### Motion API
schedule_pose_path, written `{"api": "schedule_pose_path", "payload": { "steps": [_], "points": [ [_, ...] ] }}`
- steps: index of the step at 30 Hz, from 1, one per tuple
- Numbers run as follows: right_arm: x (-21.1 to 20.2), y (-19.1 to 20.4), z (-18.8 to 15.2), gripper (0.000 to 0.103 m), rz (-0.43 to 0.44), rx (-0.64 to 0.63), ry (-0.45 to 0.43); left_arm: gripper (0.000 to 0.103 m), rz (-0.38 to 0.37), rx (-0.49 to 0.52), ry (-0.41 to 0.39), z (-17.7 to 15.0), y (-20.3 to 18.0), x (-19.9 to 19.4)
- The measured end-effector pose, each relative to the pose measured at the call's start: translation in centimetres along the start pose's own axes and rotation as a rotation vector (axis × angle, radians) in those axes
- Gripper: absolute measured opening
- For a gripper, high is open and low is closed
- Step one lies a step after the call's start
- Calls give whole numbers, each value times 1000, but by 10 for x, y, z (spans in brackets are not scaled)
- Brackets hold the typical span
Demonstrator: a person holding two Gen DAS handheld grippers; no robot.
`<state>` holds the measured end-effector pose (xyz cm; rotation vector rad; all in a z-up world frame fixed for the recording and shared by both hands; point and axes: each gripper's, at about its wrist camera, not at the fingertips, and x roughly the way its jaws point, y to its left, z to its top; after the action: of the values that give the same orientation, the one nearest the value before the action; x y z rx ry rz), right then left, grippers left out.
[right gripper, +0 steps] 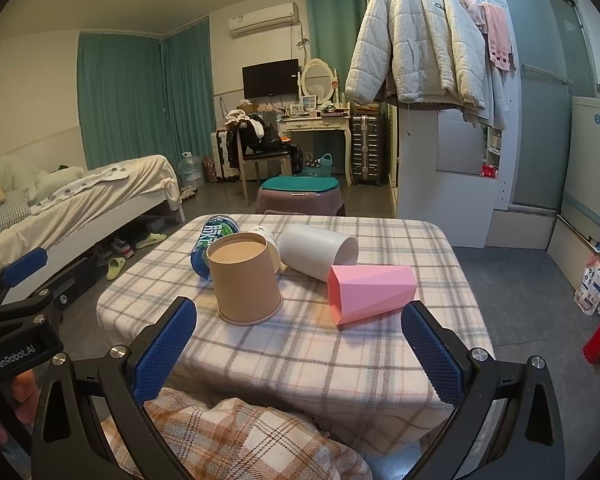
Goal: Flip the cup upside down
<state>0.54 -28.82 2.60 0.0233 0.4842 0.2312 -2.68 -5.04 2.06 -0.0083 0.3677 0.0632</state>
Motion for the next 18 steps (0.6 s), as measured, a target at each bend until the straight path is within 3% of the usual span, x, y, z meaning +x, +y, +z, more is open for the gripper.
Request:
{"api": "schedule_pose_path", "payload": {
  "steps": [18],
  "points": [
    [-1, -4, -3, 103, -5, 12, 11, 103, 2, 8, 5, -1, -3, -1]
  ]
}}
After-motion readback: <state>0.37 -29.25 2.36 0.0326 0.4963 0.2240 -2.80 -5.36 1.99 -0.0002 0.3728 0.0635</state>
